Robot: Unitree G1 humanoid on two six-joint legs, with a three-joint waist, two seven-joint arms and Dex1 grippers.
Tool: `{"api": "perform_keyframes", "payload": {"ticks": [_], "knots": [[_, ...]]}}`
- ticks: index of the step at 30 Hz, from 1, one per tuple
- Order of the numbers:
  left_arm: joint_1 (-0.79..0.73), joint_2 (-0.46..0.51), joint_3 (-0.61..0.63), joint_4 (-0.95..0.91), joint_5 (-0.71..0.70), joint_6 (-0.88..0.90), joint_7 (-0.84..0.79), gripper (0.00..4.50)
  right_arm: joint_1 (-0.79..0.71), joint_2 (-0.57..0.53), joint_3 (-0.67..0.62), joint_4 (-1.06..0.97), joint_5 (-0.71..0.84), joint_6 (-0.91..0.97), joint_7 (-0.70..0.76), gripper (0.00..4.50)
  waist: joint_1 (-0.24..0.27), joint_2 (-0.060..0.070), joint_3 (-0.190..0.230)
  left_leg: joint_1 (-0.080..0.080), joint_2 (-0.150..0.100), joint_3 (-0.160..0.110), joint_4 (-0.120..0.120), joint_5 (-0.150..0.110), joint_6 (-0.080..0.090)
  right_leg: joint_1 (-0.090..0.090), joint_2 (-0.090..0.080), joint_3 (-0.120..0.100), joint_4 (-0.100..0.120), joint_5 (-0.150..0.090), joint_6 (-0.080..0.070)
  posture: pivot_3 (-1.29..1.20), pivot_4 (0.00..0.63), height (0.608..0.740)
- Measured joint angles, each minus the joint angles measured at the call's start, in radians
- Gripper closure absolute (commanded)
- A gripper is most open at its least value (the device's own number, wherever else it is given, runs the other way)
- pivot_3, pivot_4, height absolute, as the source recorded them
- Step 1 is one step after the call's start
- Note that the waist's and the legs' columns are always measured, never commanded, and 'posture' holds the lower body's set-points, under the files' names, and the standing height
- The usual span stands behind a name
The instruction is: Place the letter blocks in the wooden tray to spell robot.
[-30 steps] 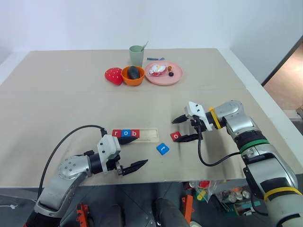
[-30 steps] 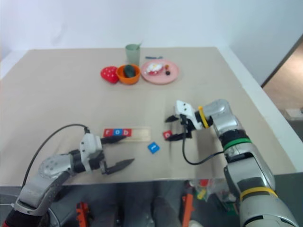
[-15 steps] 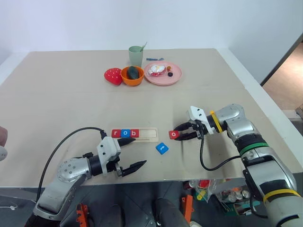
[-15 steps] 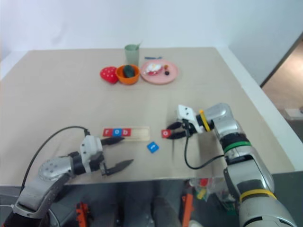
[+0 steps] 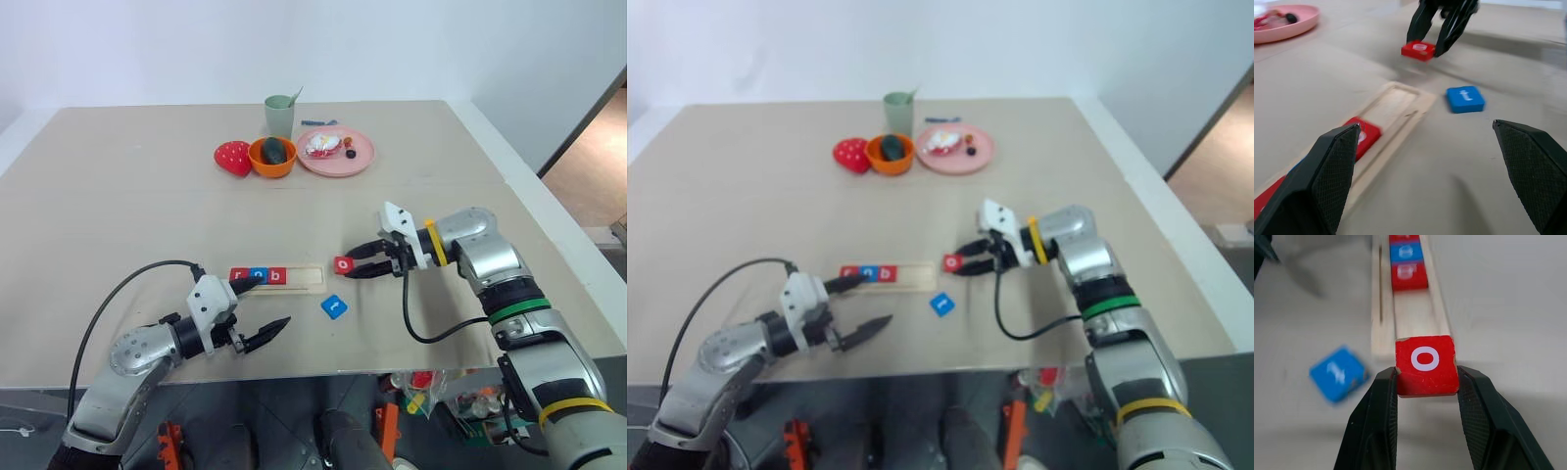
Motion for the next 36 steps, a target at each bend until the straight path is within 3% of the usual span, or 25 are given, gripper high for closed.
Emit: {"api": "perform_keyframes", "payload": {"ticks": [4, 9, 36], "knots": [[0.006, -0.006, 0.018, 0.004, 0.000, 0.005, 0.018, 0.00, 0.017, 0.067, 0.019, -0.163, -0.018, 0.111, -0.111, 3.34, 0.002, 0.000, 0.000, -0.001, 0.000, -0.001, 0.000, 0.000, -0.001, 0.000, 0.000, -0.002, 0.000, 0.000, 0.000, 0.00, 0.150, 0.740], [0.010, -0.015, 0.023, 0.003, 0.000, 0.017, 0.041, 0.00, 0.068, 0.094, 0.080, -0.224, -0.056, 0.174, -0.179, 3.34, 0.003, 0.000, 0.000, -0.001, -0.001, -0.001, 0.000, 0.001, -0.002, 0.000, -0.002, -0.002, 0.000, 0.000, 0.001, 0.00, 0.150, 0.740], [0.042, -0.017, 0.022, -0.042, 0.000, 0.026, 0.082, 0.00, 0.032, 0.168, 0.131, -0.134, -0.106, 0.123, -0.240, 3.34, 0.002, 0.000, 0.000, -0.001, 0.000, -0.002, 0.000, 0.001, -0.002, 0.000, 0.000, -0.003, 0.000, 0.000, 0.000, 0.00, 0.150, 0.740]]}}
